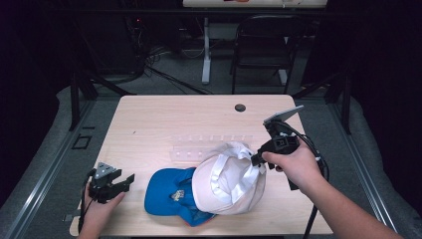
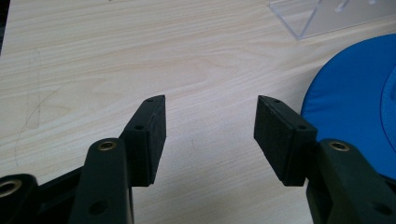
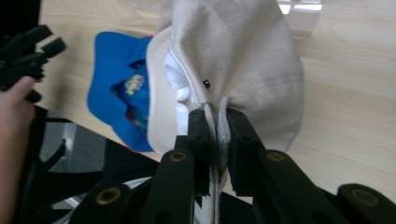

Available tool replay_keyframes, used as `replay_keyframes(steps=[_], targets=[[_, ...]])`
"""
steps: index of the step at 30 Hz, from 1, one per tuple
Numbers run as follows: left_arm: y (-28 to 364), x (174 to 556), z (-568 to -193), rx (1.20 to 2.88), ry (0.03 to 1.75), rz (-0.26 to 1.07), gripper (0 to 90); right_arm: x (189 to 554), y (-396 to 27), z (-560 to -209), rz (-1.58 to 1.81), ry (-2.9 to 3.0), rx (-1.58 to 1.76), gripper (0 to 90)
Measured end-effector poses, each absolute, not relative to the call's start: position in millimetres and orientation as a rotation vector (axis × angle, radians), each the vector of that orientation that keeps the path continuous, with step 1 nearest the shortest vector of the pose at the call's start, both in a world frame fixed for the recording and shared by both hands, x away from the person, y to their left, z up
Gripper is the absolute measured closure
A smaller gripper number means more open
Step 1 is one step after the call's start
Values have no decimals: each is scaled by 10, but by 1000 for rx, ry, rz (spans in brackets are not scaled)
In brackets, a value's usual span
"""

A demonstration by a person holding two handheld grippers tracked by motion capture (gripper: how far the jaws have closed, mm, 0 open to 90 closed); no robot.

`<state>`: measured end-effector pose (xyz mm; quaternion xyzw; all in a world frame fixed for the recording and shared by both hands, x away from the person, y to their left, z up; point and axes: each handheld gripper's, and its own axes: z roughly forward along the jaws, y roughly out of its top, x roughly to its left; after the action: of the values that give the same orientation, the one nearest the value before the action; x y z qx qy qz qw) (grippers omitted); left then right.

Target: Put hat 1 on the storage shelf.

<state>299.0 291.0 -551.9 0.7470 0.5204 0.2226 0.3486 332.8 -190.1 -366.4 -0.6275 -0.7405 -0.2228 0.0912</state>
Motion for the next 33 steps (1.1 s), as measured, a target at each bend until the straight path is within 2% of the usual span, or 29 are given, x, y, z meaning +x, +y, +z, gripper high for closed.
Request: replay_keyframes(steps=[20,33], targets=[[2905,2989,-5517,1944,1346,578,442,3365,-2013,-3749,-872,-1837,-1724,816],[2901,2986,-5519,1944,1331,571,448,3361,-1910,-3691,-954,-1787,-1689,815]])
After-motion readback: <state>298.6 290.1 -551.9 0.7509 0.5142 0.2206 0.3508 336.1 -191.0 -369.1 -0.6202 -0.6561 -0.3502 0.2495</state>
